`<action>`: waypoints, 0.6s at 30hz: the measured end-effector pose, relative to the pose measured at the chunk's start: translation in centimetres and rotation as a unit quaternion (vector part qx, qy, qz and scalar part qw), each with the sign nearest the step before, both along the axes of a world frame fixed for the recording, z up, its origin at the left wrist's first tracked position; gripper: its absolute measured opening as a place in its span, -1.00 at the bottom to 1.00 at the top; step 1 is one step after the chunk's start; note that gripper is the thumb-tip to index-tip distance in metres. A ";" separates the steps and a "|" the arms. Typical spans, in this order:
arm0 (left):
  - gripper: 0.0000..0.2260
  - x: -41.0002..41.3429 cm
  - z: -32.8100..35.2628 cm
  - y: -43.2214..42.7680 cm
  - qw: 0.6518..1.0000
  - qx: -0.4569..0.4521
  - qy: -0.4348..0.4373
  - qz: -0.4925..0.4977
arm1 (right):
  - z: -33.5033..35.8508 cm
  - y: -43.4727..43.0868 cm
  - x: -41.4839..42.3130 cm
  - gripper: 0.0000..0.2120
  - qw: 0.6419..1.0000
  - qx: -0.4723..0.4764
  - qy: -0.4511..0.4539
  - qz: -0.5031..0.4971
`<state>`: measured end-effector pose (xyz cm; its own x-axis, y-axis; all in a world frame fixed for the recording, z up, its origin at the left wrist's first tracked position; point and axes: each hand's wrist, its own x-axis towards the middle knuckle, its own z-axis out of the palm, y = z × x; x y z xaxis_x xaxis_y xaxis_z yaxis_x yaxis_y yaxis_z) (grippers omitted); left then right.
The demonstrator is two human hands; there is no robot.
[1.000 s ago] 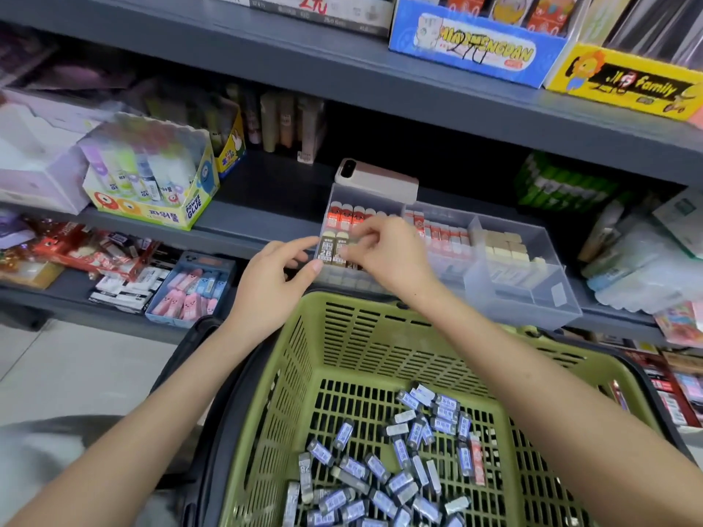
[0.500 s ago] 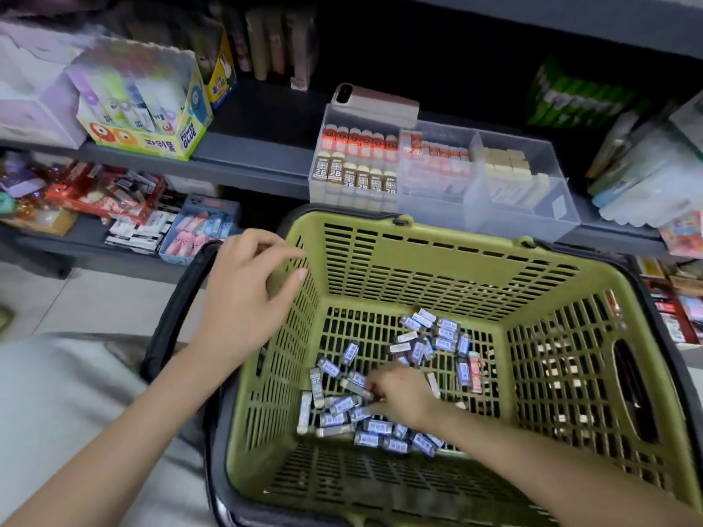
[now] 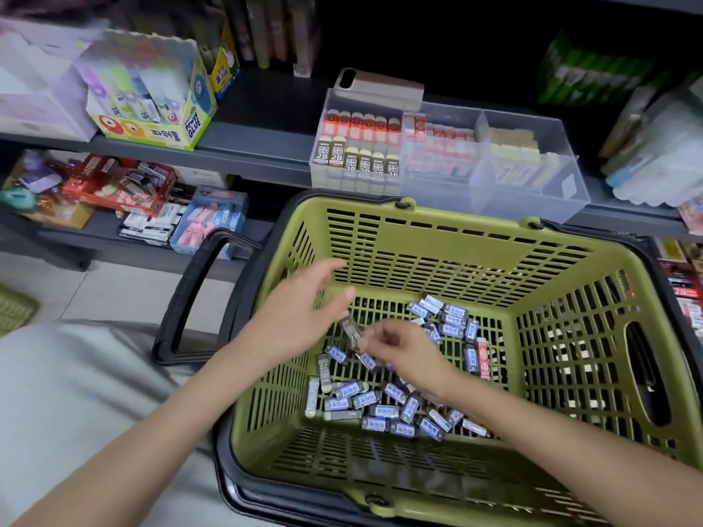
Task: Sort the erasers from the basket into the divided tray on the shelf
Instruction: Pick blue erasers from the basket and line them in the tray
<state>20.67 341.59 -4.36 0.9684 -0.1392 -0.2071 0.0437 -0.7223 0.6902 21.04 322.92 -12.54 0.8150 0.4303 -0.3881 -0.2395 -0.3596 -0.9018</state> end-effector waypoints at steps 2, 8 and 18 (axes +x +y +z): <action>-0.55 -0.2 -0.6 -1.0 0.996 -0.053 0.067 -0.006 | 2.1 1.0 -0.2 -0.93 0.988 0.147 0.030 -0.021; -0.80 0.5 -0.3 -1.0 0.947 -0.286 -0.026 0.142 | -1.9 2.5 -0.4 -0.64 0.962 -0.141 -0.151 0.176; -0.81 1.2 0.3 0.6 0.843 -0.502 0.035 0.191 | -9.7 1.3 -2.0 -0.46 0.778 -0.385 -0.277 0.411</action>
<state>21.91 342.23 -4.10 0.9727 0.0416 -0.2284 0.2058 0.3012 0.9311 19.02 324.22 -22.23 0.5208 0.7087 -0.4760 0.7067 -0.6707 -0.2253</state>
